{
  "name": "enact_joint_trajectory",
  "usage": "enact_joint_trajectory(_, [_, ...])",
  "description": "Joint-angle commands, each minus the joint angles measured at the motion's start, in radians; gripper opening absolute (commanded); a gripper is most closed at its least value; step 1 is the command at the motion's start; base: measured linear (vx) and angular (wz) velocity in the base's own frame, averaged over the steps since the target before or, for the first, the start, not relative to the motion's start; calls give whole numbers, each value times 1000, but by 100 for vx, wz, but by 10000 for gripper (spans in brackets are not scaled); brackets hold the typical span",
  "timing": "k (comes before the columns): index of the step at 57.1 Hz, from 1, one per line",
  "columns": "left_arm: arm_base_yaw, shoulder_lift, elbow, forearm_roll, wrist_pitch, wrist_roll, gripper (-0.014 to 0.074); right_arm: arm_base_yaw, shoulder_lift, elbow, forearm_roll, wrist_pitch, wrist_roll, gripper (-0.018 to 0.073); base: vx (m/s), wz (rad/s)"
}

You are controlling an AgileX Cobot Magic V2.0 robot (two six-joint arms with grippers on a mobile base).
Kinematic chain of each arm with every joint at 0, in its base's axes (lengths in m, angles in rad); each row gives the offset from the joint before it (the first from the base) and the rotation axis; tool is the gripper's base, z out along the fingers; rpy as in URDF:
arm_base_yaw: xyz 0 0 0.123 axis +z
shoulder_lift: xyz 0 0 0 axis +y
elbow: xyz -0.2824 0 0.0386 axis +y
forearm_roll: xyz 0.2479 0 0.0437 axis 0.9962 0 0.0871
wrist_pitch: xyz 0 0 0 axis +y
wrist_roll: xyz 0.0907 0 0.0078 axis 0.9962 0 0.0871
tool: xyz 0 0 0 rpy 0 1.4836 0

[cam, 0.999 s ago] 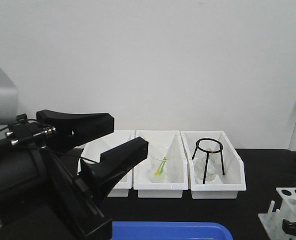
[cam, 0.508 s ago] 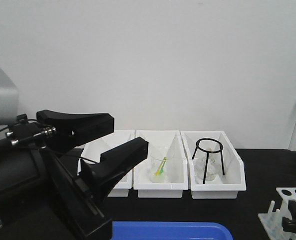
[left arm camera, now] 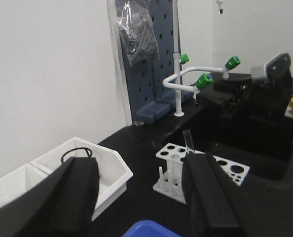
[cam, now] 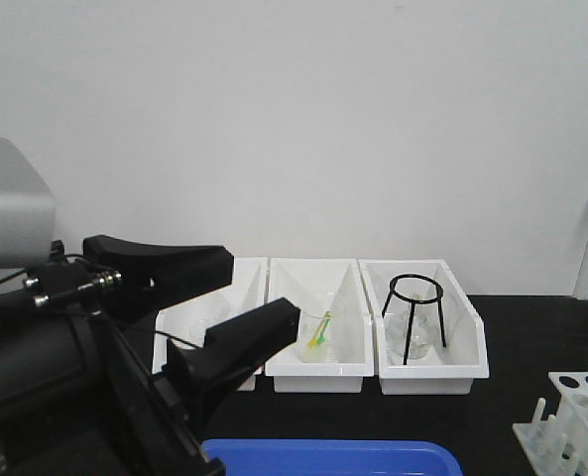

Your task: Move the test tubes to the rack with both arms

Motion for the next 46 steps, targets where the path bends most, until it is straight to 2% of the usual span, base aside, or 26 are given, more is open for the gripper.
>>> enact_joint_trajectory(1, [-5,-14,-35,27,-23,-1,449,-3,-128,-31,-71,63,51,314,0,0])
enact_joint_trajectory(7, [-5,-14,-35,103,42,-5,353,9,-259,-31,-163,226,170,138,0,0])
enact_joint_trajectory(12, [-5,-14,-35,183,122,-24,180,70,-365,-29,-248,360,258,-16,0,0])
enact_joint_trajectory(17, [-5,-15,-35,272,197,-89,-17,151,-441,-26,-316,448,290,-13,0,0])
enact_joint_trajectory(19, [-4,-15,-35,314,223,-129,-24,186,-467,-26,-332,473,295,-13,0,0])
enact_joint_trajectory(26, [31,-17,-35,477,302,-370,-22,312,-542,-26,-332,553,322,-11,0,0])
enact_joint_trajectory(37, [94,-88,24,800,385,-731,-20,481,-593,-26,-305,637,336,-11,0,0])
enact_joint_trajectory(41, [107,-150,89,887,396,-879,-20,529,-594,-26,-302,649,336,-11,0,0])
enact_joint_trajectory(46, [112,-252,190,965,411,-1011,-20,576,-594,-26,-302,653,336,-8,0,0])
